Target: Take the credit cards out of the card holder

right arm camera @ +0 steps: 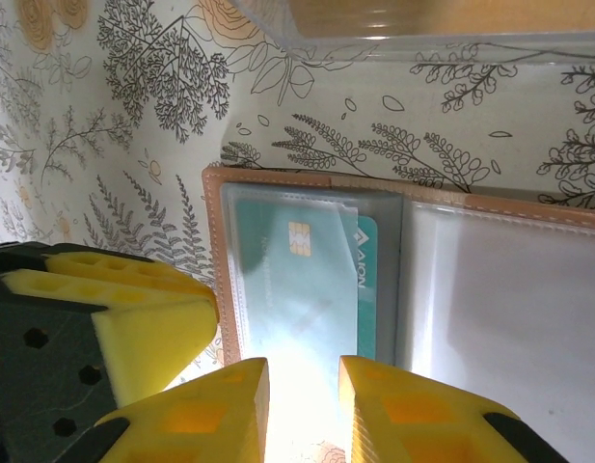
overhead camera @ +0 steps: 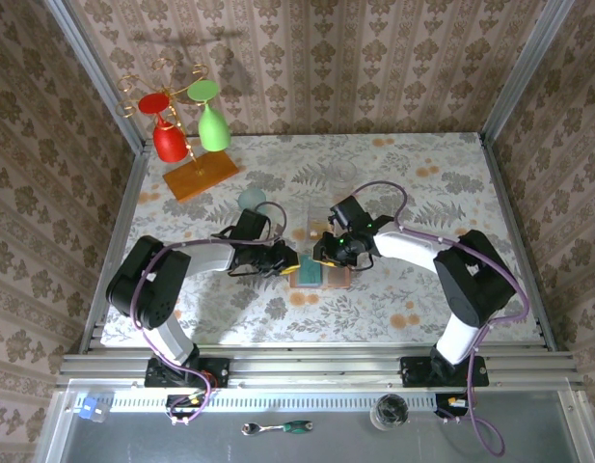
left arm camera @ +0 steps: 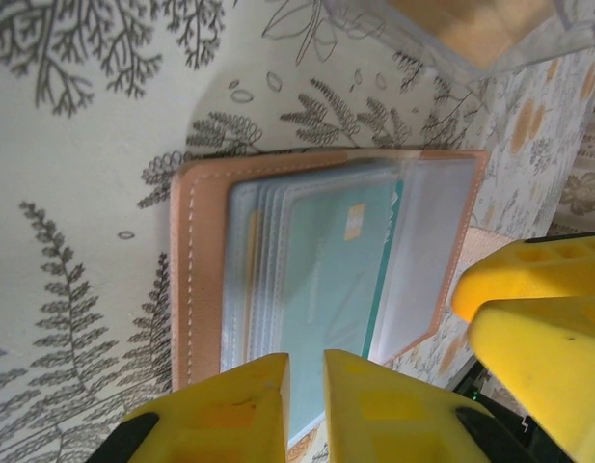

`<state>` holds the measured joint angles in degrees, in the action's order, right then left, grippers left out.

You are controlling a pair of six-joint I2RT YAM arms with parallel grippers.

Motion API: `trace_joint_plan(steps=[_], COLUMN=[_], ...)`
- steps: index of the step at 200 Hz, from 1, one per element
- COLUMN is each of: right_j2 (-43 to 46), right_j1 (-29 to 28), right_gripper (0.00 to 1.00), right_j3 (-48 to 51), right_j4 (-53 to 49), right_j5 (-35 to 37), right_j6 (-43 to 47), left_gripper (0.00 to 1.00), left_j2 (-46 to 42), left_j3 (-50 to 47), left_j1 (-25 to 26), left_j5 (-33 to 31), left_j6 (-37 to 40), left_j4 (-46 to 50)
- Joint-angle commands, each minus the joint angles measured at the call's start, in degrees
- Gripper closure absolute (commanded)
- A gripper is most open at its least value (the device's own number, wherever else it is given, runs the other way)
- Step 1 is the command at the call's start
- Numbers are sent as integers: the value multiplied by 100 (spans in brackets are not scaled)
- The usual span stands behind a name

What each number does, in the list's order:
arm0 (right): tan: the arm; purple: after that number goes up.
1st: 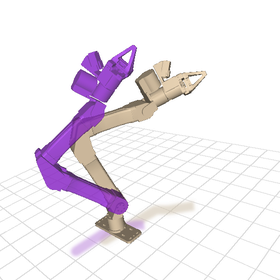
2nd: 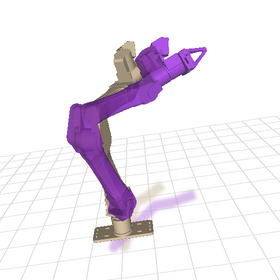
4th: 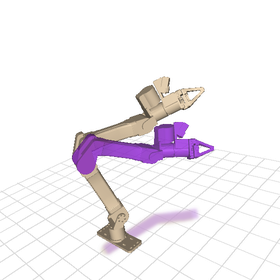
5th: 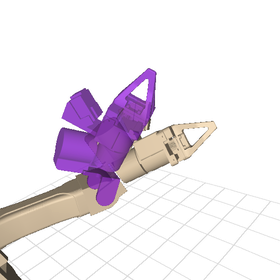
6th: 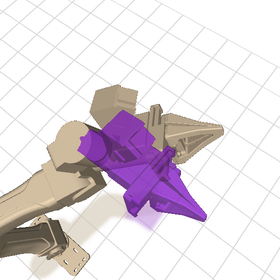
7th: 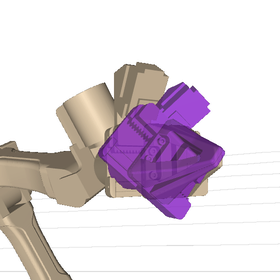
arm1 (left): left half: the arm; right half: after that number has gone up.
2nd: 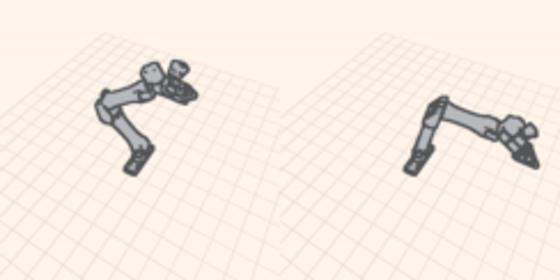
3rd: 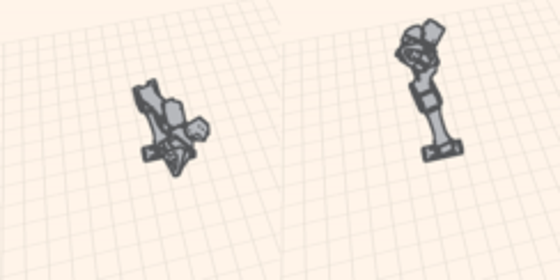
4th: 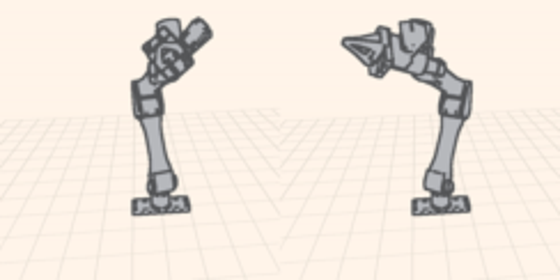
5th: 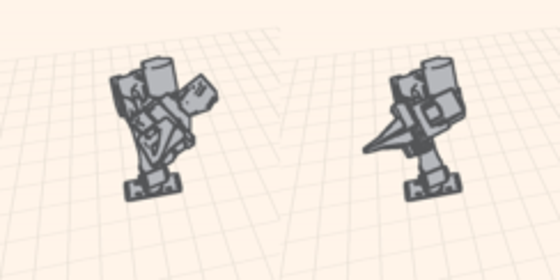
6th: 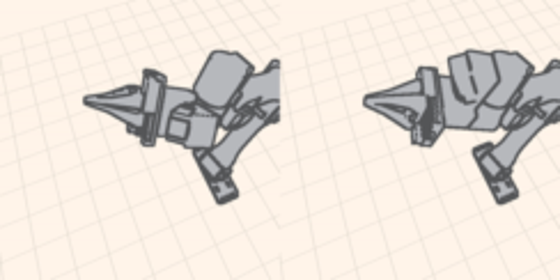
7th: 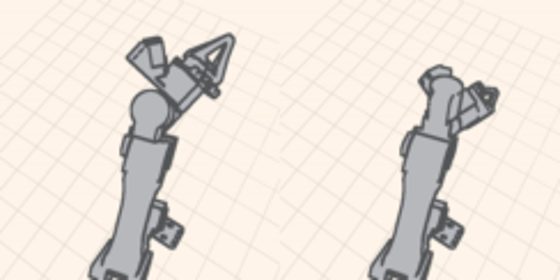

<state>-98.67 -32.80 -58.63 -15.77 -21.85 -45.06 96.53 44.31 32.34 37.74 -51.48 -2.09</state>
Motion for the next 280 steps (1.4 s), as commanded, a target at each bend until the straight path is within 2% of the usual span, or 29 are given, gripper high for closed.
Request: trace_joint_plan(steps=[1,60,124,205,280], right_j2=[-132,-310,-430,-537,-574], right_j1=[-25,-29,-43,-69,-69], right_gripper=[74,74,75,80,80], right_j3=[-184,-229,-219,-215,-220], right_j4=[-4,39,92,149,-48], right_j5=[-65,-160,-245,-287,-130], right_j6=[-37,-42,-43,-51,-12], left_gripper=[86,91,91,92,93], left_j2=[71,256,306,370,402], left_j3=[-16,-11,1,36,77], left_j1=[-35,-43,-61,-70,-78], left_j5=[80,128,75,33,23], left_j6=[-19,2,76,165,205], left_j4=[-251,-301,-113,67,159])
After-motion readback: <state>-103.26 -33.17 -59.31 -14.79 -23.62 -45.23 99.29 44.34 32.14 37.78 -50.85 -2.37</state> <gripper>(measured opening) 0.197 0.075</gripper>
